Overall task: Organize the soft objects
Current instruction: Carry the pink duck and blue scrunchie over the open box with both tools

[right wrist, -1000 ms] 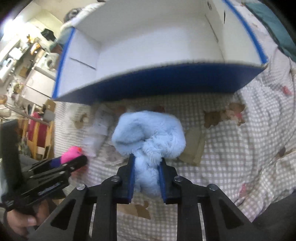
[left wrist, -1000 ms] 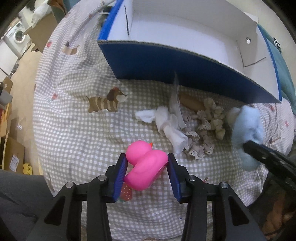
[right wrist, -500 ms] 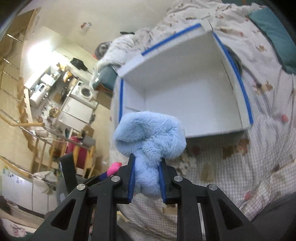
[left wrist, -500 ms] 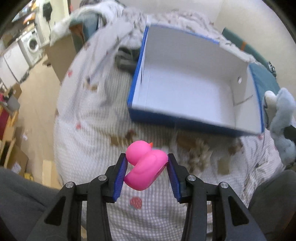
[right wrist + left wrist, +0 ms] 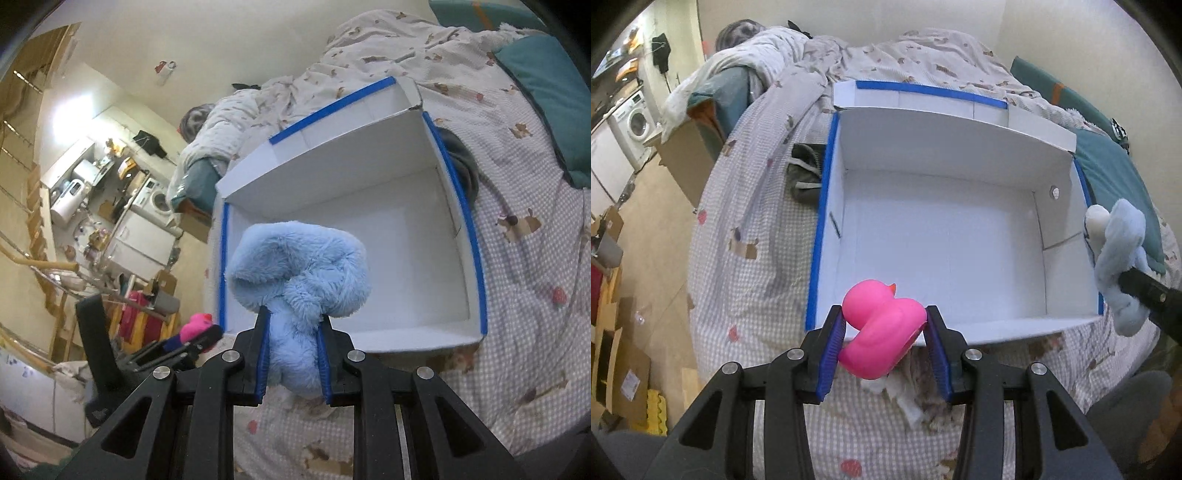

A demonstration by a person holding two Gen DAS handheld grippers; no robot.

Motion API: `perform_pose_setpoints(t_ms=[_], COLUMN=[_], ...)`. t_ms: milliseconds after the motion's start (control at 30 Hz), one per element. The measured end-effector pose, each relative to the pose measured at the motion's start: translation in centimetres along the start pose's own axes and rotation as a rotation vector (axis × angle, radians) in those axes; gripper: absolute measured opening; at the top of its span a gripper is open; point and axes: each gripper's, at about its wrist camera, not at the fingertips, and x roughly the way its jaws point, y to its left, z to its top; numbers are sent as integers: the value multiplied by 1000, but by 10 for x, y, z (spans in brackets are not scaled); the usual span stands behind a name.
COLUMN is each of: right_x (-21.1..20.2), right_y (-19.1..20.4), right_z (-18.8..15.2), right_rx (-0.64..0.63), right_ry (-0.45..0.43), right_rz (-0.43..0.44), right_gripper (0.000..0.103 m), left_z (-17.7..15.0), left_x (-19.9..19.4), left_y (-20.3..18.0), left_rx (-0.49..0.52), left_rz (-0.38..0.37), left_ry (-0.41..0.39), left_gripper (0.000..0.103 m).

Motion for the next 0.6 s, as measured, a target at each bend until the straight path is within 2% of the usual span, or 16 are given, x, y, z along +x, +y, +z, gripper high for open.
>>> perform_pose_setpoints(t_ms=[233, 467, 533, 600], right_x=[28, 58, 64, 68], right_y=[-18, -37, -40, -39], right_z=[11, 14, 13, 11], right_rx=[8, -16, -29, -55], right_ry=[-26, -23, -21, -17], right_rz=[-53, -117, -129, -147], right_gripper=[24, 24, 24, 24], left_z=[30, 41, 37, 32], left_x=[30, 56, 62, 69], left_y=[-12, -18, -19, -23], left_rx=[27, 34, 53, 90], left_rz=[11, 12, 32, 82], left_ry=[7, -25, -57, -82], left_gripper=[40, 40, 40, 40])
